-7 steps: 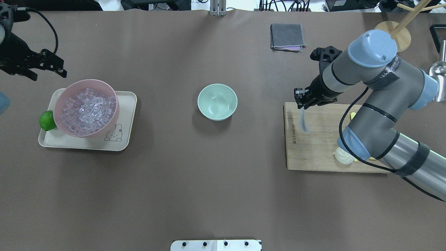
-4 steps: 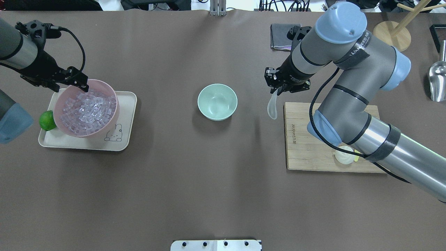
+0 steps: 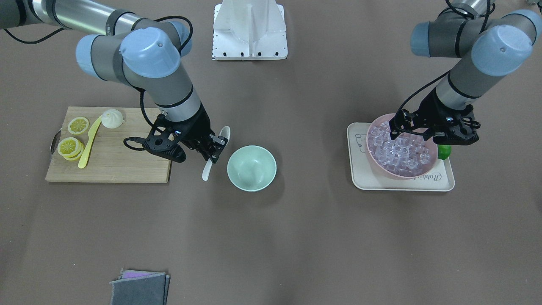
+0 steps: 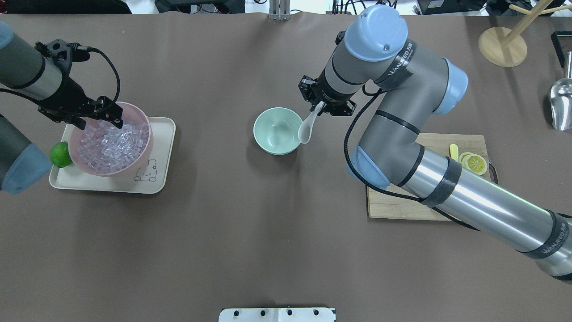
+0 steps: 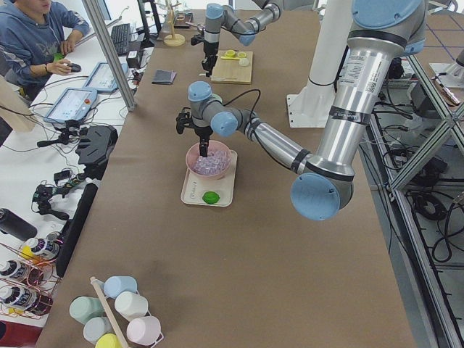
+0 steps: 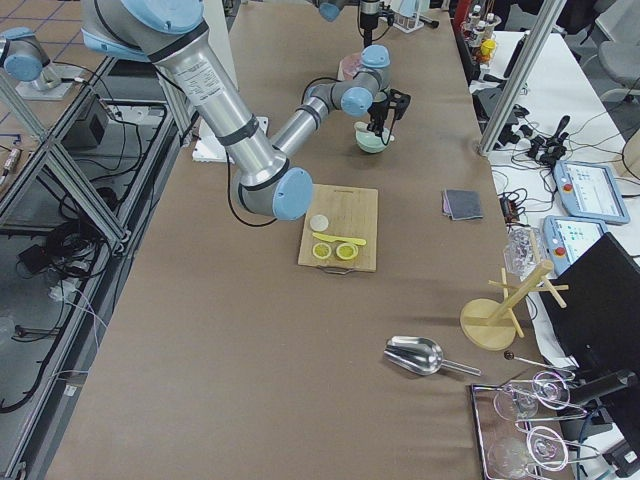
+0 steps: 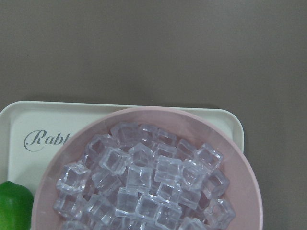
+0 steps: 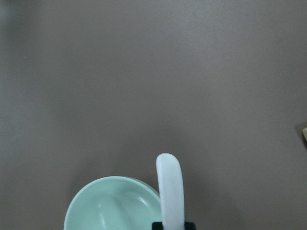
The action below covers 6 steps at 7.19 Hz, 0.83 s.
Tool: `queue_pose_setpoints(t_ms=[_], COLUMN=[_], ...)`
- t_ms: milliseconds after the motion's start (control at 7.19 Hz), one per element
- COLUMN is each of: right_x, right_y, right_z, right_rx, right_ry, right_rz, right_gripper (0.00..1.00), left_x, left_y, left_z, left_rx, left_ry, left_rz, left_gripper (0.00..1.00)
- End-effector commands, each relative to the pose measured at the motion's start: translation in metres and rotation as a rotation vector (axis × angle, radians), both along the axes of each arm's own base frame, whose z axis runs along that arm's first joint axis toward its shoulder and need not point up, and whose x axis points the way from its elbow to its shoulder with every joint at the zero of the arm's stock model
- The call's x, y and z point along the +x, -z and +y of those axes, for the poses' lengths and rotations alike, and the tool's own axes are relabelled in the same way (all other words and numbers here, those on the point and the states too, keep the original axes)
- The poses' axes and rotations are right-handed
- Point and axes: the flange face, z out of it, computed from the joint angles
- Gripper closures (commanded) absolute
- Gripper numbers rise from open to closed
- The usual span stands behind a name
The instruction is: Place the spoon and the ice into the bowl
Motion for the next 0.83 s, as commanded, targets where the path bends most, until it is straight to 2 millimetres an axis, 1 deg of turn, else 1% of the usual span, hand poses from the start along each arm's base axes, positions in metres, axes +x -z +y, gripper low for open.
queue_pose_setpoints(t_ms=[0, 139, 278, 417, 556, 695], right_x=[-0.027, -0.039, -0.052, -0.060, -0.070, -0.072], right_y=[0.009, -0.002, 0.003, 0.003, 0.004, 0.005], right_z=[-0.016, -0.025, -0.030, -0.028, -0.021, -0.019], right_rx=[-0.059, -0.069, -0.069, -0.087, -0.076, -0.078], right_ry=[-0.106, -0.176, -0.186, -0.207, -0.221, -0.222], right_rz=[-0.011, -0.032, -0.031, -0.031, -0.024, -0.026], right_gripper=[1.00, 1.00, 1.00, 1.00, 1.00, 1.00], left_x=[0.011, 0.014, 0.021, 0.021, 0.021, 0.026], left_y=[-0.001, 0.000, 0.005, -0.002, -0.010, -0.018], left_z=[0.007, 0.009, 0.015, 0.022, 0.026, 0.032], left_rx=[-0.007, -0.023, -0.036, -0.046, -0.057, -0.067], left_ry=[-0.018, -0.011, -0.009, -0.015, -0.019, -0.031], left_rz=[-0.001, 0.002, 0.008, 0.002, -0.006, -0.017], left_gripper=[0.03, 0.03, 0.03, 0.03, 0.03, 0.03])
